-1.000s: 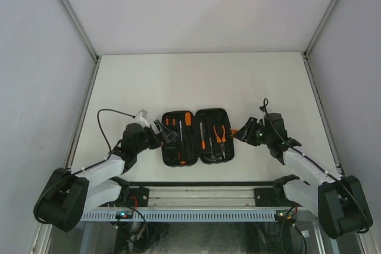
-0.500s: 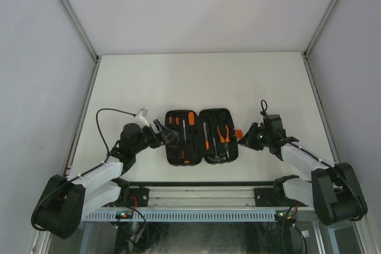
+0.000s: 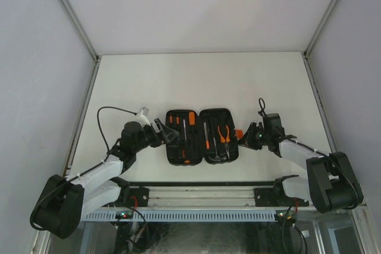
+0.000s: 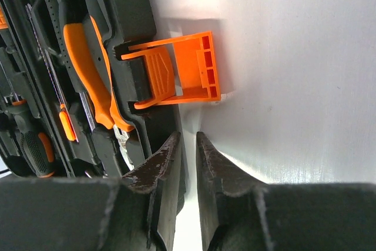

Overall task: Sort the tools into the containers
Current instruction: Close the storage box at the center of the board.

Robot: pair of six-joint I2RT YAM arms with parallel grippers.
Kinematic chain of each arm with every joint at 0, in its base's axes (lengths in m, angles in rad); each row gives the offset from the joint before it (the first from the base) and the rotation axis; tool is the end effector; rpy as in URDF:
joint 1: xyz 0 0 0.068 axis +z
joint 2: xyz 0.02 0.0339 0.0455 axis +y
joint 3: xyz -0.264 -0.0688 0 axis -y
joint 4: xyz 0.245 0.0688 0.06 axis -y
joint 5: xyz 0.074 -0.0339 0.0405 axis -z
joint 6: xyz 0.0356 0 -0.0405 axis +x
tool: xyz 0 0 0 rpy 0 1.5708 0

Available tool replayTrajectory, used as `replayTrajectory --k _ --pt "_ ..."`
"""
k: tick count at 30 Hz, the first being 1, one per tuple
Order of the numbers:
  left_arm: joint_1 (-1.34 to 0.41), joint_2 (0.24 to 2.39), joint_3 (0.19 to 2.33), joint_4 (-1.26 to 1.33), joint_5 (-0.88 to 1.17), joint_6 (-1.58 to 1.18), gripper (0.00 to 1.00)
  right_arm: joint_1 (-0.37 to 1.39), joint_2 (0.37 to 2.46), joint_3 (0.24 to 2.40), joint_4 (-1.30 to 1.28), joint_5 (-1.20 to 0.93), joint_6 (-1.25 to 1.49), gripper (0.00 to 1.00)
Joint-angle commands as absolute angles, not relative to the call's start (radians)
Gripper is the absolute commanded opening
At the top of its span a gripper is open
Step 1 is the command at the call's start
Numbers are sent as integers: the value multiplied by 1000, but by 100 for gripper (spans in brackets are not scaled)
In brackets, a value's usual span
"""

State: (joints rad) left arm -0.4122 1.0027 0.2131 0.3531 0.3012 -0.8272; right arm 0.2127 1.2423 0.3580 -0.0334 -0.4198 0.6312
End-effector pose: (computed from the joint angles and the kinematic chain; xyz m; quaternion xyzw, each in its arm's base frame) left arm 0.1707 -0.0862 0.1587 -0.0929 0.8326 -0.4115 0.3589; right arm 0.1936 0.0567 0.1273 0.1271 0.9200 0.3085 0.2054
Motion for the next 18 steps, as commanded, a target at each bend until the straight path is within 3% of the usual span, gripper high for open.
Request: replayTrajectory --k 1,18 --pt "-470 970 330 392 382 -847 81 246 1243 392 27 -481 627 18" --pt "-551 926 407 319 372 -848 79 281 1273 393 57 -463 640 18"
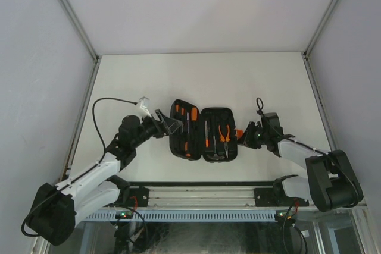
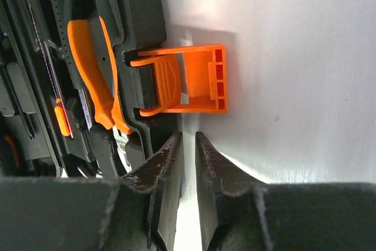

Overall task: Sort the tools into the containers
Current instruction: Close the storage box at the center of the board.

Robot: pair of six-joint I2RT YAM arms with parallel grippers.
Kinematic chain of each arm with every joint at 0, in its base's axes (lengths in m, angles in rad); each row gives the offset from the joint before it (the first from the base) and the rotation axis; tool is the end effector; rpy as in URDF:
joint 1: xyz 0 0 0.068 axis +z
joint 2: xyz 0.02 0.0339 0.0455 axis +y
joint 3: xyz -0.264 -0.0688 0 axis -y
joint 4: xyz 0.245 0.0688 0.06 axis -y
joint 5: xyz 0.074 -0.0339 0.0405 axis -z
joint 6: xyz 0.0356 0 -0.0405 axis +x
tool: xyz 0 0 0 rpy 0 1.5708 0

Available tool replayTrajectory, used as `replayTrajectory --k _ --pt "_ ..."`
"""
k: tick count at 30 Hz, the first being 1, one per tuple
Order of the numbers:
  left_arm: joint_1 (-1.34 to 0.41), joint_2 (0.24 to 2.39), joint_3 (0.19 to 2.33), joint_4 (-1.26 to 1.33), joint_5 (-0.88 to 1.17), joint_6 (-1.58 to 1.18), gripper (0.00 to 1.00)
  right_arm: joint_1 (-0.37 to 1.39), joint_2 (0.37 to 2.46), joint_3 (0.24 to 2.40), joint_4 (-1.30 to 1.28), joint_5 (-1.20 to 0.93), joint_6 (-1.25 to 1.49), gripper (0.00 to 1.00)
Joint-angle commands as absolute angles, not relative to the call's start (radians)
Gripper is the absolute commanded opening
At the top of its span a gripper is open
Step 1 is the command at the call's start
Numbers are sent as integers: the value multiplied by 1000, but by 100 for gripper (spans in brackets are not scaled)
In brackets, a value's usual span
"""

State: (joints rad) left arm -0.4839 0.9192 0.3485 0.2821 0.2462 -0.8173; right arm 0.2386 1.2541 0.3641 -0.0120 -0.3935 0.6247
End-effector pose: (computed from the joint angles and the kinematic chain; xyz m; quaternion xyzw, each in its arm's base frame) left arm 0.1752 -0.1019 0.2107 -0.0596 0.7965 -0.4378 0.4127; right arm 0.1959 0.0617 0.1279 0.1148 0.9215 0.3024 0.2151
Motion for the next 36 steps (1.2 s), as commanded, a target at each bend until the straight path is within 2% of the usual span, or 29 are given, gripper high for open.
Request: replayTrajectory --k 1,16,36 --pt "-558 930 413 319 370 -849 79 282 1274 394 56 -463 641 18" --pt "-686 1072 508 382 356 -854 78 282 1248 392 32 -452 637 18" --pt "-770 1333 701 422 398 -836 77 267 1195 399 4 -451 636 19"
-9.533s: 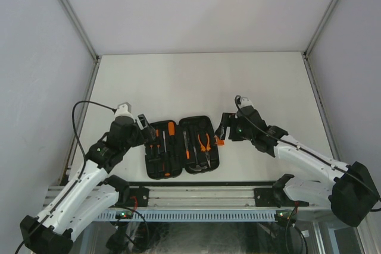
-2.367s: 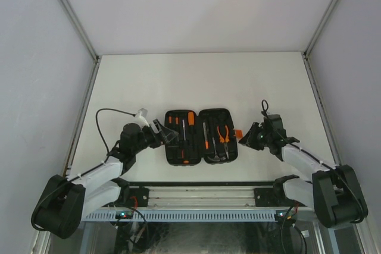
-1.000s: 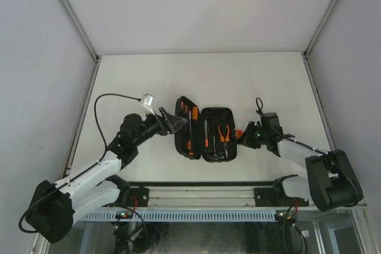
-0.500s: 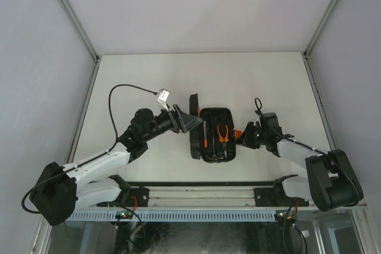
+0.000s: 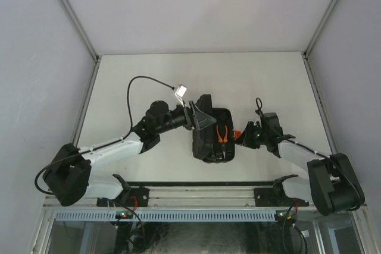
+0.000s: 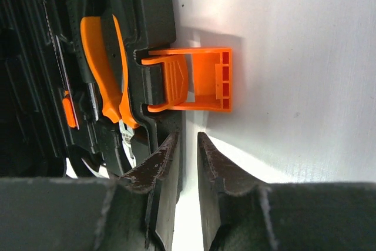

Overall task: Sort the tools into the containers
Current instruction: Close the storage box at the center of the board.

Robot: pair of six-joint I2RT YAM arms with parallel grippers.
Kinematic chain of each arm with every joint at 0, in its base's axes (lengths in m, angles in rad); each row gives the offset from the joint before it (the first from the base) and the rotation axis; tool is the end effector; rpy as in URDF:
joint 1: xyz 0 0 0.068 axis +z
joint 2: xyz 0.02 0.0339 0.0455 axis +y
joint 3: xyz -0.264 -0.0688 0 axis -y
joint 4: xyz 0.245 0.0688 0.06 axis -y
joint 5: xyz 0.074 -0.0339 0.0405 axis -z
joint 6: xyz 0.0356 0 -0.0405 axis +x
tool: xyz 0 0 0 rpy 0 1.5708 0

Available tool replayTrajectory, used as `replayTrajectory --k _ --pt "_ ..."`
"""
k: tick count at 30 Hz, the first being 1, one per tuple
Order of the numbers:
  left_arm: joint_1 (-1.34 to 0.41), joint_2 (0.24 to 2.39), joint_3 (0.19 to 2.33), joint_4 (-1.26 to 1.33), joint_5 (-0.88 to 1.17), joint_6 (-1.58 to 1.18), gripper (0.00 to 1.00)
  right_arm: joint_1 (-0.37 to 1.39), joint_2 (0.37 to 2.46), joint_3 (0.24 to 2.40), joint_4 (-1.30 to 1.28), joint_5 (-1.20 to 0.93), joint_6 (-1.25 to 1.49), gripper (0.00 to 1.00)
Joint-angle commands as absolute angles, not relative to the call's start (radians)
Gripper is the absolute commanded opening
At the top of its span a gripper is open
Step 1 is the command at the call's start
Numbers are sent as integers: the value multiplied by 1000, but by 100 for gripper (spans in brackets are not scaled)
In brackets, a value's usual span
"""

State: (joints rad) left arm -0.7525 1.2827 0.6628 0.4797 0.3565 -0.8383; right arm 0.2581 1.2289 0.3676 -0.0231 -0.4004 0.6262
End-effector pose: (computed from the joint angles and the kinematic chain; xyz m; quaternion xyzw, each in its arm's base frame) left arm 0.2000 -0.2042 0.2581 0.0843 0.7472 -0.5546 0.3562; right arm 0.1940 0.0656 0.1328 0.1031 0.9195 0.3104 0.2179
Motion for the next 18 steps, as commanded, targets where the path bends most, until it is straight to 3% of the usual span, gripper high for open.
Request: replayTrajectory --k 1,13,18 --pt "-771 1342 709 423 397 -835 77 266 1191 399 1 -449 634 19" --pt "-773 1401 827 376 398 -780 77 229 1021 399 -138 -326 602 26" --pt "-773 1404 877 232 322 -718 77 220 944 398 -210 -251 598 31"
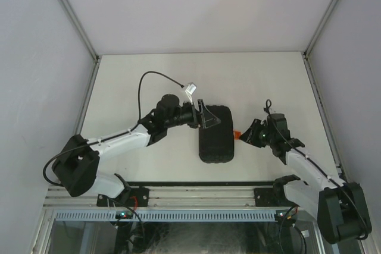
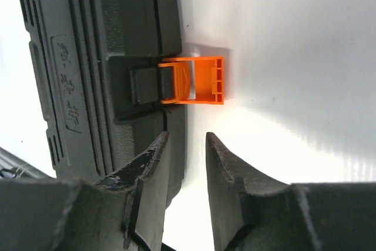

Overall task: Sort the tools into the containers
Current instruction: Close the storage box at the center of the board.

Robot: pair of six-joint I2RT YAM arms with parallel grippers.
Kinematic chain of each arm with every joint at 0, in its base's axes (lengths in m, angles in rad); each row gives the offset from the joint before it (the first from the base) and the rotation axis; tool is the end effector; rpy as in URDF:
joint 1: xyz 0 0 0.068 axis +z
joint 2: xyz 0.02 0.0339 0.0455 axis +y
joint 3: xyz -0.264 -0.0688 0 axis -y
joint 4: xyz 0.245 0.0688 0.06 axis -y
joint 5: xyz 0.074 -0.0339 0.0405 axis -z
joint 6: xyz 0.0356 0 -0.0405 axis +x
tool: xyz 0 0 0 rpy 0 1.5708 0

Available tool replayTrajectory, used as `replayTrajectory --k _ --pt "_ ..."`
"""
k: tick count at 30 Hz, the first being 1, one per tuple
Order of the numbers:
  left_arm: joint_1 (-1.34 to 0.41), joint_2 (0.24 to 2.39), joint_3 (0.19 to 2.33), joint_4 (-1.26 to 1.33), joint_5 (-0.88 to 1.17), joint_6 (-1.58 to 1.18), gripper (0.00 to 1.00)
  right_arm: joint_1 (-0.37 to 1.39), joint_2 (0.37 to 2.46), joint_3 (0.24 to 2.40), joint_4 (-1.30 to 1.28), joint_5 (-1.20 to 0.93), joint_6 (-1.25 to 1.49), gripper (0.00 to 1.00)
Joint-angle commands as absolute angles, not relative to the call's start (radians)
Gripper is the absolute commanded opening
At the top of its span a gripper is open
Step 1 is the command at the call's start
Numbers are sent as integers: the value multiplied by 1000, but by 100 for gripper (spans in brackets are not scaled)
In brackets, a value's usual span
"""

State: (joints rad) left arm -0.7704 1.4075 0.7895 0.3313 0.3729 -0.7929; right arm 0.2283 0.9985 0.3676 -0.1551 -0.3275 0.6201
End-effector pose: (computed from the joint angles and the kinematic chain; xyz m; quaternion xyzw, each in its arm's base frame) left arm 0.2165 -0.2282 0.2506 0.1021 0.7882 -0.5199 0.3131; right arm 0.1789 0.0533 0.1632 0.1163 0.9063 0.2926 0.2819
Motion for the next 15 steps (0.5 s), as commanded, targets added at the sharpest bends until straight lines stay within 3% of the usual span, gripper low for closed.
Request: replayTrajectory --k 1,8,15 --pt "-774 1408 892 169 296 -702 77 219 932 398 -217 -242 597 32" --pt "-804 1439 937 -37 93 -615 77 218 869 399 -241 -222 608 38" --pt "-846 1544 996 -100 37 -609 79 218 859 386 -238 -232 616 39"
